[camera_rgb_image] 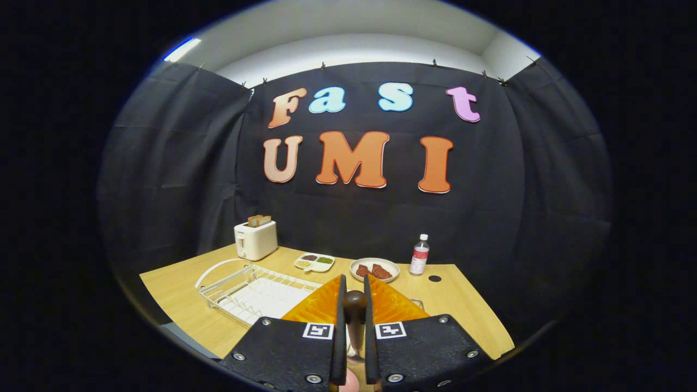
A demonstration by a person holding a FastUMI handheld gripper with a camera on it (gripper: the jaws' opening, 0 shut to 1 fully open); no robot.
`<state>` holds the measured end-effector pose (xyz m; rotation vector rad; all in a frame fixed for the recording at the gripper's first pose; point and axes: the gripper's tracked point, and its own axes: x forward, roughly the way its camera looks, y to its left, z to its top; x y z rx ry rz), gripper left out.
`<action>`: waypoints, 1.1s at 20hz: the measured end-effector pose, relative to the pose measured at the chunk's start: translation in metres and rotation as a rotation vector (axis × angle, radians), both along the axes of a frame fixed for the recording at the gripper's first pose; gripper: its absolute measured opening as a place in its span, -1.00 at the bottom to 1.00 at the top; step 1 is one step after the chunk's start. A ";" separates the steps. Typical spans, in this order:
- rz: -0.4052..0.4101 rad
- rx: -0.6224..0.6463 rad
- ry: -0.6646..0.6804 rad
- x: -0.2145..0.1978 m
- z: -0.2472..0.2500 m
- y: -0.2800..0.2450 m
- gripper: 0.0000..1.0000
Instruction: Take the plate from the dish rack, then take the spoon from the basket and place it into the plate.
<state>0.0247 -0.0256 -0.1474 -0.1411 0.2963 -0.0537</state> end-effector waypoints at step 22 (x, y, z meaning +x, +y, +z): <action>0.255 0.102 0.159 -0.044 -0.107 0.086 -0.73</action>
